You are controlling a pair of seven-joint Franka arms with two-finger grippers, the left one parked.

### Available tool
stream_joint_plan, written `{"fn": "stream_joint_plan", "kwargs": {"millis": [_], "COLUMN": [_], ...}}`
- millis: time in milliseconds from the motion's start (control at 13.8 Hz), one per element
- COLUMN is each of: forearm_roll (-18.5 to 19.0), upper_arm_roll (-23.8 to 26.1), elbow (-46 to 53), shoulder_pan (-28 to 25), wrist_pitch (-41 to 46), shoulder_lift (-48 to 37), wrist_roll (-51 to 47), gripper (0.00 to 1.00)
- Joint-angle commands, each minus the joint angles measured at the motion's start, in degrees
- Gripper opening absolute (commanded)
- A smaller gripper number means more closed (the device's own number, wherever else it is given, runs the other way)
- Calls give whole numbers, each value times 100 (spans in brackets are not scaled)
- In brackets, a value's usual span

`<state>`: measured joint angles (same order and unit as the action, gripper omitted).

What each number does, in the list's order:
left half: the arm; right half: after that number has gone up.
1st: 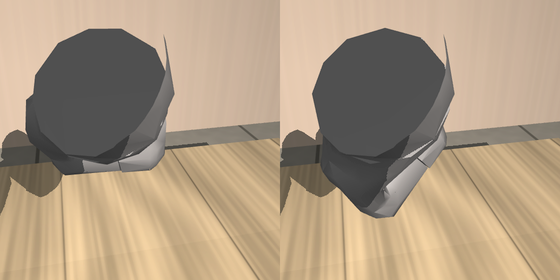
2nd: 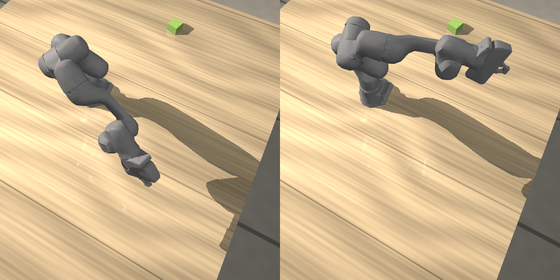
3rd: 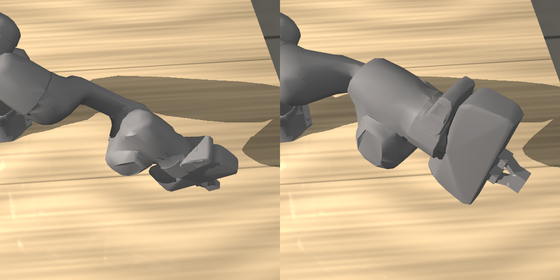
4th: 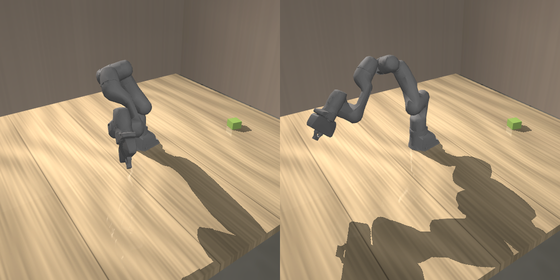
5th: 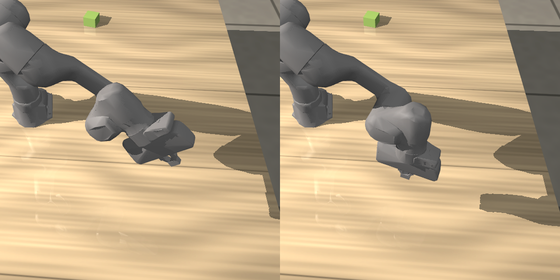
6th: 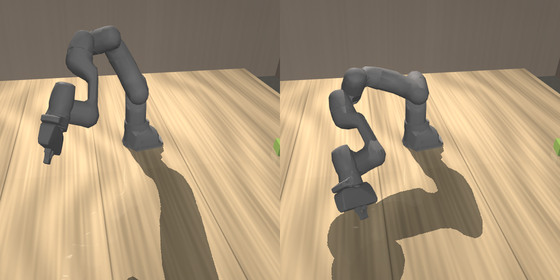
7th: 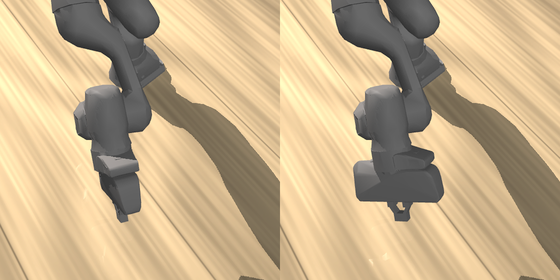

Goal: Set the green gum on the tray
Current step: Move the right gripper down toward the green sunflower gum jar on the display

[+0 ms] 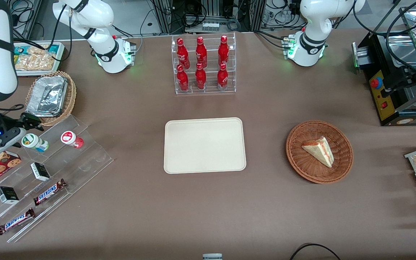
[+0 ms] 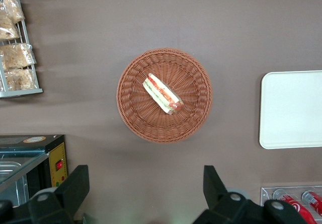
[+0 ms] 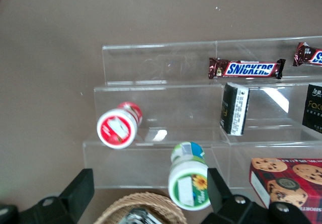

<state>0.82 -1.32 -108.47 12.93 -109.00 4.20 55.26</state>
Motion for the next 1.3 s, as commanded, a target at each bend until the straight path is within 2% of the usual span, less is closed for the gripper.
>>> {"fn": "stream_joint_plan", "kwargs": {"millis": [0, 796, 1230], "forearm_roll": [-20, -20, -12], "upper_arm_roll": [35, 35, 35], "elbow": [-279, -1228, -1431], "shoulder_pan": [289, 606, 641], "wrist_pitch": [-270, -1473, -1773], "shoulder_lift": [-130, -227, -174], "wrist_roll": [651, 986, 987], "gripper": [100, 100, 98]}}
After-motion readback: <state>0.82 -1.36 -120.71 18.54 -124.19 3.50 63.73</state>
